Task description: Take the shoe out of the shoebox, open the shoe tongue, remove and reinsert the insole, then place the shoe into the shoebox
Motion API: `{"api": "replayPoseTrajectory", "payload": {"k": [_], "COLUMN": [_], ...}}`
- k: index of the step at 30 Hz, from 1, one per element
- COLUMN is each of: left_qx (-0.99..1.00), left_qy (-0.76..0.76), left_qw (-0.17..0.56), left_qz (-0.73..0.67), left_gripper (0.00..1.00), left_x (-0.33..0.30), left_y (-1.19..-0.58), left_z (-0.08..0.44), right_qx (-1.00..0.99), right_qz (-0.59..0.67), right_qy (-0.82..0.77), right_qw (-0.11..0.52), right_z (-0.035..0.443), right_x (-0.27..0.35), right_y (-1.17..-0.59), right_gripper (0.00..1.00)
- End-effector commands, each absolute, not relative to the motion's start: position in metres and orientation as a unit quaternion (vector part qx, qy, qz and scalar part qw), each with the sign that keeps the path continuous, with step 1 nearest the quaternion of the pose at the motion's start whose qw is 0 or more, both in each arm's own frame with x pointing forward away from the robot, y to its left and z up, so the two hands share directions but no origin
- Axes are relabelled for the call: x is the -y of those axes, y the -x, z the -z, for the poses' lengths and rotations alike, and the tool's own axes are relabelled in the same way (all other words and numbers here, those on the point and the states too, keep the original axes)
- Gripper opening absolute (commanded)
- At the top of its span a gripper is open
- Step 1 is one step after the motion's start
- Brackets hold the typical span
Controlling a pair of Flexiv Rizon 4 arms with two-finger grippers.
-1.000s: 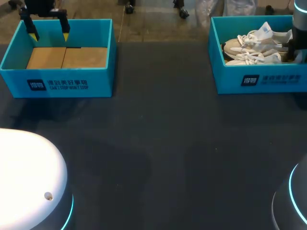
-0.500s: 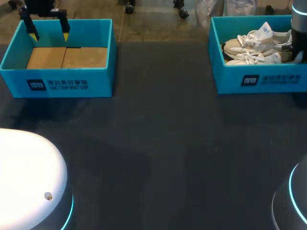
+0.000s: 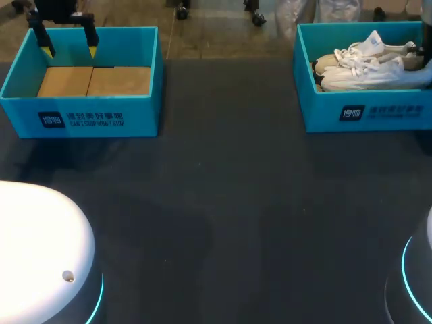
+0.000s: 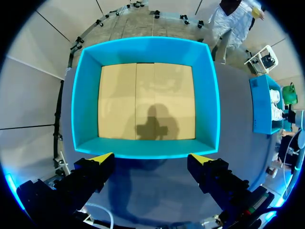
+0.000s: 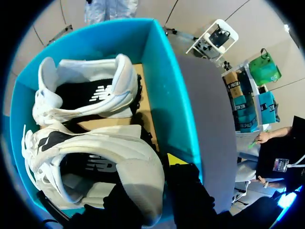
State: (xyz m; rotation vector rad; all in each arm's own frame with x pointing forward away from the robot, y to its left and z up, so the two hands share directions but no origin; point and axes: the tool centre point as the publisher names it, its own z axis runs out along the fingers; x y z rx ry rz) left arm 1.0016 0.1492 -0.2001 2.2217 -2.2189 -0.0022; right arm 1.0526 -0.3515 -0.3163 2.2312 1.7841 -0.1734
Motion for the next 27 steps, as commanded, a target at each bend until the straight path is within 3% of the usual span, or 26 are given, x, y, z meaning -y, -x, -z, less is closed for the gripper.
{"api": "replayPoseTrajectory", "payload": {"k": [1,12,27], "left_qx": [0.707,0.707,0.707], "left_qy": [-0.707,-0.707,-0.707], "left_qw": [0.001,0.001,0.001], "left_qz": [0.0,0.0,0.0], "left_gripper": [1.0,1.0,1.0], "left_x": [-0.15,-0.15,-0.15], "left_y": [-1.001,-1.001,-1.001], "left_z": [0.2,0.2,0.2], "right_qx": [-0.617,-0.621,-0.628], "right_qz": [0.056,0.013,0.025], "right_qy": [-0.771,-0.773,-0.768], "right_qw": [0.147,0.126,0.122], "right_z": [0.278,0.213,0.157], "right_x": [0.344,0.335,0.292], "right_y": [-1.045,-1.037,-0.995], "right_gripper": [0.0,0.0,0.0]}}
